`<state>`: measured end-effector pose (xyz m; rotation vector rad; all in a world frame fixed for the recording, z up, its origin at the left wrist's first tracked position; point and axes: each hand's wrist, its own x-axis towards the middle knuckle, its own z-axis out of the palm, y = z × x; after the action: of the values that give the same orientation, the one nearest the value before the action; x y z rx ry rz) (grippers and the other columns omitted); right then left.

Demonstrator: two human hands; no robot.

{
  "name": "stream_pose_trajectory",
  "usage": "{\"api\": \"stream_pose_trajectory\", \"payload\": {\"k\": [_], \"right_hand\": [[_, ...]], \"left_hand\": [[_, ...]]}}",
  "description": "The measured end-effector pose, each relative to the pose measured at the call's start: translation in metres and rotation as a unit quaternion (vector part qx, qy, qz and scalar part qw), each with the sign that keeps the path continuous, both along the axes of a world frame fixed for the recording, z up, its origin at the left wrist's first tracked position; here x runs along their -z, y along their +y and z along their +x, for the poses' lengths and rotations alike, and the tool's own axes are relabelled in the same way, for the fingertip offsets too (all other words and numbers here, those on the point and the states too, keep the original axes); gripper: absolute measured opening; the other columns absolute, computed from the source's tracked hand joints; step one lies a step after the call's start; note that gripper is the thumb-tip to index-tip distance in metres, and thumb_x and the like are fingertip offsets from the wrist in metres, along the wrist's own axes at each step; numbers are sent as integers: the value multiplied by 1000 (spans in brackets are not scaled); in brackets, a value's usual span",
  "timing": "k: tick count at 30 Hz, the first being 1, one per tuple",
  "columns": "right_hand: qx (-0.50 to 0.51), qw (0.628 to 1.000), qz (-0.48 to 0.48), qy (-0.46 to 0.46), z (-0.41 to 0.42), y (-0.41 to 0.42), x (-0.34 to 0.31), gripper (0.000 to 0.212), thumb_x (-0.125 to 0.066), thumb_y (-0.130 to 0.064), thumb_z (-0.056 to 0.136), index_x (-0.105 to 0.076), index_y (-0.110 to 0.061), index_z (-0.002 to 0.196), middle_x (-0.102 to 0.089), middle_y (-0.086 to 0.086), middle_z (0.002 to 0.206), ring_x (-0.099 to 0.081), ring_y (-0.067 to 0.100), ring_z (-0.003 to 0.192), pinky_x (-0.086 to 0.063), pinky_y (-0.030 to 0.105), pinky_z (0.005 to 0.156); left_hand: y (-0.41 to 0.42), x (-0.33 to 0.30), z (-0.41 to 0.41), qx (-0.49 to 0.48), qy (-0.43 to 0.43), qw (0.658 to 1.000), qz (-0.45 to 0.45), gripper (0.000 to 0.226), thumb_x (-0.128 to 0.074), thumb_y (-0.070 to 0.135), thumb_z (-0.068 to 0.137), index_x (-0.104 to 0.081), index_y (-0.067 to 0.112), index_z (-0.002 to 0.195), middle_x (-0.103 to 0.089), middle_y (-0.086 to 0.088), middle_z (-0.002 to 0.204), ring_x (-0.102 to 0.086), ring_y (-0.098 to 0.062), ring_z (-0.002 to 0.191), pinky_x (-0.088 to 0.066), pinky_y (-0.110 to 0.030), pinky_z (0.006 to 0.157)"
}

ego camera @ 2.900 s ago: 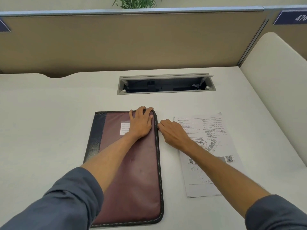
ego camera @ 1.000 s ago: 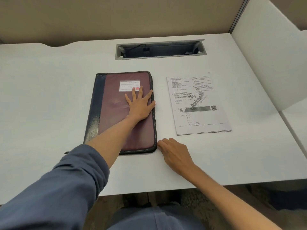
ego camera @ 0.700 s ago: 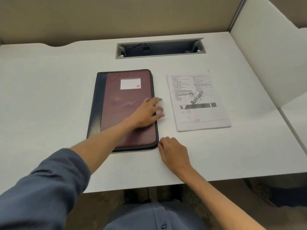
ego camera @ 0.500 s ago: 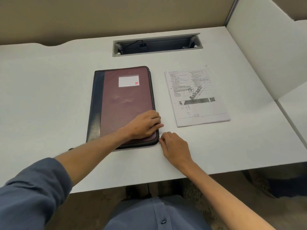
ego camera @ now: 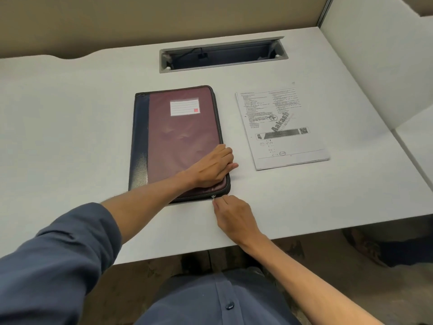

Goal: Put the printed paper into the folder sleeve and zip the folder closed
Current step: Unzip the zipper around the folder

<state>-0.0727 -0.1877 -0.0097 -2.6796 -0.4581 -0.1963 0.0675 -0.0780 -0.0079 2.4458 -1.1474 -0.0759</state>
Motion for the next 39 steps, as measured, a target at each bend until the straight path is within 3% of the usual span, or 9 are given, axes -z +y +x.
{"api": "stream_pose_trajectory", "payload": {"k": [8, 14, 21, 24, 31, 36, 39], "right_hand": [[41, 997, 51, 40, 0, 12, -2, 20, -70, -1, 80, -59, -8, 64, -56, 4, 55, -47, 15, 45, -37, 24, 43], [109, 991, 73, 23, -3, -4, -5, 21, -68, -10, 84, -55, -11, 67, -53, 1, 55, -35, 10, 48, -27, 21, 47], [-7, 998, 64, 9, -4, 23, -1, 10, -68, 0, 82, -64, -7, 76, -60, 6, 64, -53, 15, 53, -34, 18, 53], [-32, 997, 67, 15, -3, 43, 1, 10, -71, 1, 77, -64, -7, 75, -61, 7, 63, -54, 17, 53, -42, 23, 48], [-104, 993, 23, 52, -1, 84, -9, 21, -78, 3, 61, -60, -7, 65, -59, 7, 58, -54, 21, 49, -38, 26, 39], [-157, 983, 25, 90, 0, 118, -13, 23, -62, 15, 69, -49, -2, 61, -38, 9, 54, -37, 24, 48, -33, 30, 43], [-146, 981, 69, 107, 4, 125, -10, 15, -52, 18, 76, -54, 3, 78, -50, 21, 63, -48, 36, 54, -47, 43, 49]], "left_hand": [[-1, -2, -1, -13, 3, 1000, -10, 30, -41, 22, 103, -46, 6, 78, -45, -8, 82, -39, -24, 78, -26, -23, 83], [-6, -9, -2, -4, -9, 1000, -9, 34, -46, 26, 101, -51, 4, 76, -49, -11, 80, -42, -26, 77, -35, -31, 83], [-13, -15, -7, -10, 10, 999, -38, 32, -47, 24, 101, -48, 5, 76, -47, -10, 80, -41, -25, 77, -36, -32, 81], [-14, -15, -8, -15, 7, 999, -44, 32, -50, 24, 100, -49, 4, 75, -47, -10, 80, -41, -25, 77, -37, -33, 81], [-17, -18, -8, -22, 5, 998, -52, 32, -52, 22, 99, -51, 1, 75, -50, -13, 80, -43, -28, 78, -39, -35, 83], [-20, -16, -7, -28, 7, 998, -57, 34, -50, 25, 100, -51, 2, 75, -49, -12, 81, -43, -27, 79, -40, -39, 83], [-17, -13, -7, -30, -1, 998, -53, 34, -51, 25, 100, -50, 3, 74, -48, -12, 80, -43, -28, 78, -41, -39, 83]]}}
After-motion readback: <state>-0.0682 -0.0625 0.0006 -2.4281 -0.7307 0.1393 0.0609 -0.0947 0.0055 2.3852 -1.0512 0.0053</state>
